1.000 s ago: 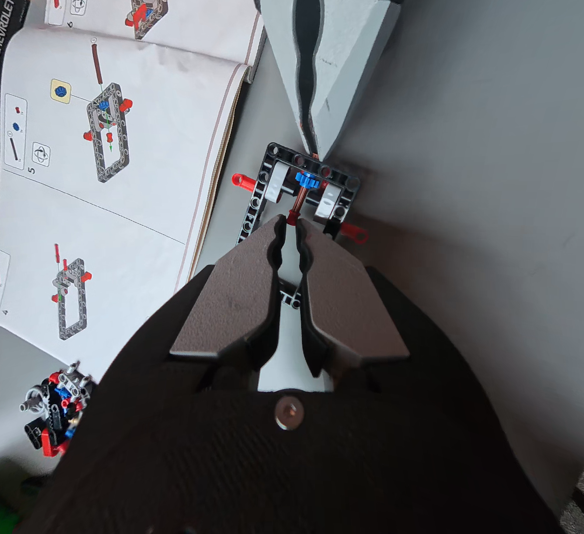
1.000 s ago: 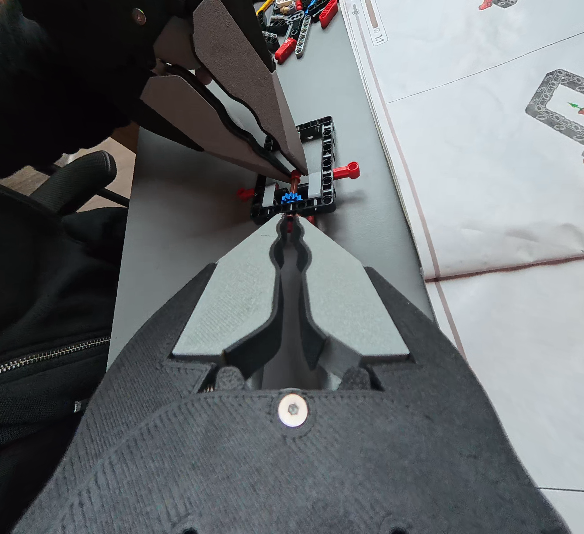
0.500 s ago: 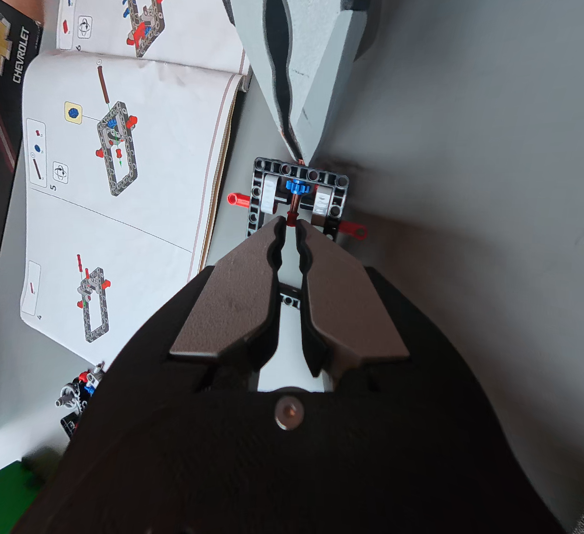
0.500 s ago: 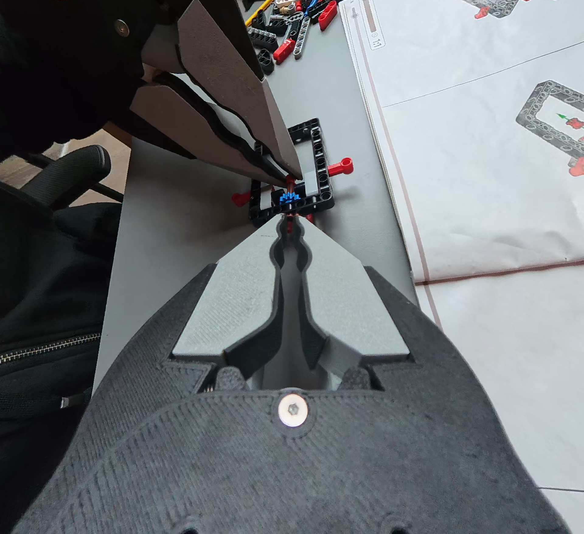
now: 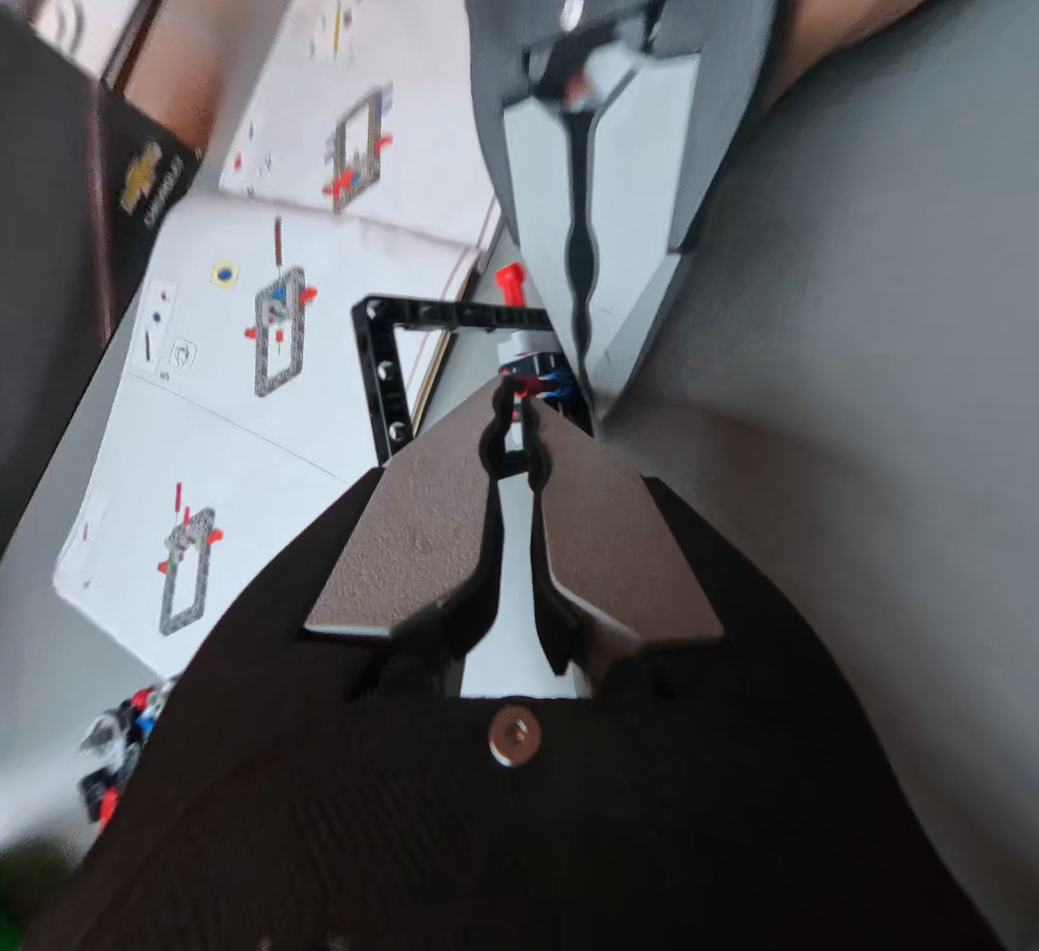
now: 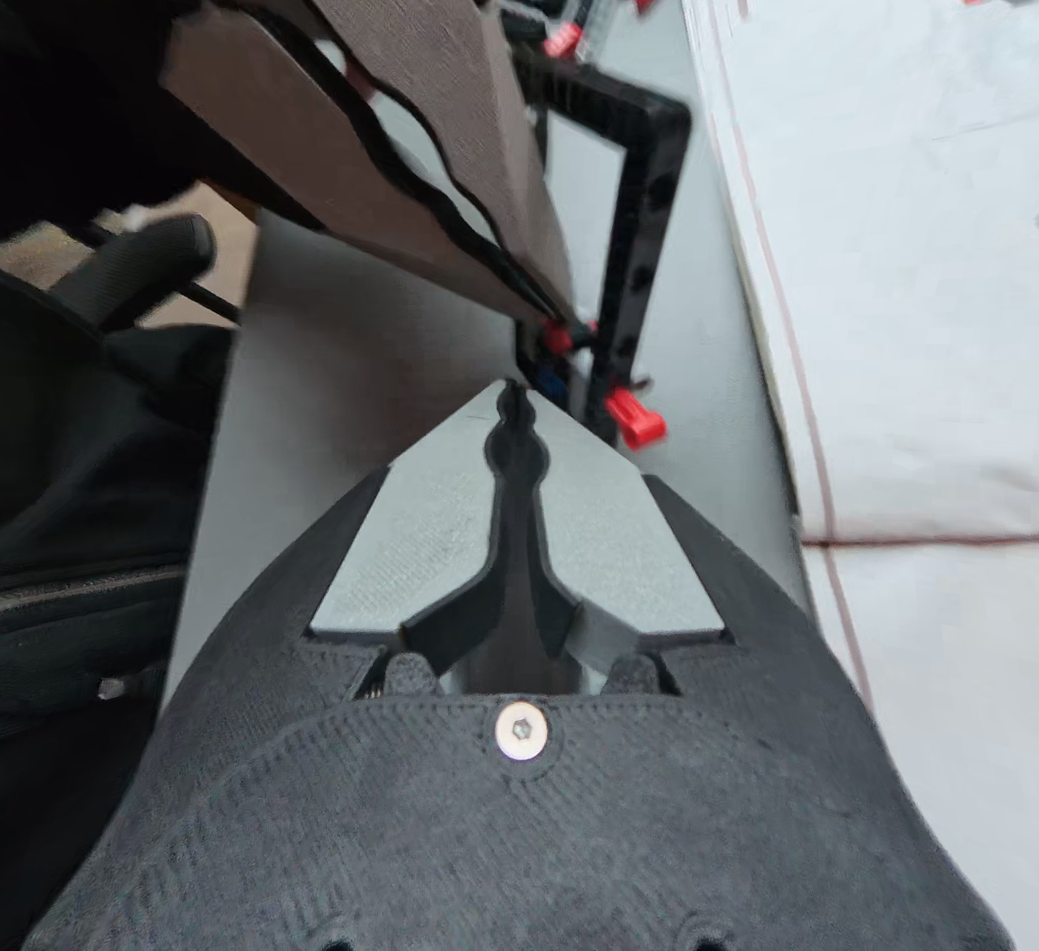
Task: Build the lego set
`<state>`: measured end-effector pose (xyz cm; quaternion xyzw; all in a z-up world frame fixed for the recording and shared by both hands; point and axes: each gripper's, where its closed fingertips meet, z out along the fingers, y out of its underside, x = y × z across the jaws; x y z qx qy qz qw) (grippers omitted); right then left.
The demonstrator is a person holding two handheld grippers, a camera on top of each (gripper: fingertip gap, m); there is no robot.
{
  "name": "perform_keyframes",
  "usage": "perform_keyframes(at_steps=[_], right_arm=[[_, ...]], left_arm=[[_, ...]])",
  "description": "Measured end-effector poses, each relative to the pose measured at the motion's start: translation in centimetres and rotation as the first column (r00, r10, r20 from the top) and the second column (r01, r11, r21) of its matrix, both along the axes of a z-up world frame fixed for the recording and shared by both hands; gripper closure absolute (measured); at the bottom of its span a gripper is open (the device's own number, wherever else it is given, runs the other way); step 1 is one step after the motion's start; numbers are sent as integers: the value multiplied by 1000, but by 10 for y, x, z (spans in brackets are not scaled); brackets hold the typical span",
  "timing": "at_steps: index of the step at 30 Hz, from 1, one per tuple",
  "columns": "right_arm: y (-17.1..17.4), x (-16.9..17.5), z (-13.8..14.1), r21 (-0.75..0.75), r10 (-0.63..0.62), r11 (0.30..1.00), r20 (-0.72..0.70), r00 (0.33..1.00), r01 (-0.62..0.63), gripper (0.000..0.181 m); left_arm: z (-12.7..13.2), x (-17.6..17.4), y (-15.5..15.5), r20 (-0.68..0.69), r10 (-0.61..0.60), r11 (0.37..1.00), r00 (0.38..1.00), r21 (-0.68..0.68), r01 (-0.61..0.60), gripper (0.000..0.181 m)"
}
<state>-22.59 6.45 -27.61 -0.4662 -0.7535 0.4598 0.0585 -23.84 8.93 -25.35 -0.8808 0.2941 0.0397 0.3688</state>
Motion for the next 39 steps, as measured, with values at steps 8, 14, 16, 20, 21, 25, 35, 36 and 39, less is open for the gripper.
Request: perform_keyframes(at_steps=[8, 14, 16, 20, 21, 25, 35, 36, 39], right_arm=[[21, 4, 5, -27, -67, 997, -25, 997, 67, 181], [41, 5, 9, -57, -145, 988, -21, 989, 144, 151], [44, 2, 13, -52, -177, 983, -40, 983, 175, 140], [39, -6, 12, 72, -195, 977, -98, 976, 202, 137], [40, -9, 10, 120, -197, 970, -112, 974, 210, 137], [44, -10, 3, 263, -205, 934, -157, 966, 241, 137], [78, 22, 38, 66, -293, 942, -317, 902, 329, 130], [81, 24, 36, 57, -302, 941, -309, 902, 334, 130], [84, 27, 28, 44, -304, 944, -262, 916, 326, 128]], left_arm=[[-23, -7, -13, 2, 4, 994, 1000, -106, -4, 181], [-12, -9, -31, 139, 109, 991, 984, -96, -96, 179], [-8, -21, -37, 176, 195, 980, 965, -84, -183, 168], [-16, -40, -44, 272, 298, 954, 915, -126, -274, 158], [-18, -39, -42, 316, 306, 951, 898, -137, -276, 159], [-22, -36, -36, 429, 312, 950, 848, -149, -274, 159], [-32, -15, -39, 514, 263, 962, 817, -207, -180, 161], [-32, -12, -38, 525, 250, 965, 813, -201, -167, 161], [-32, -6, -34, 539, 239, 967, 808, -207, -148, 162]])
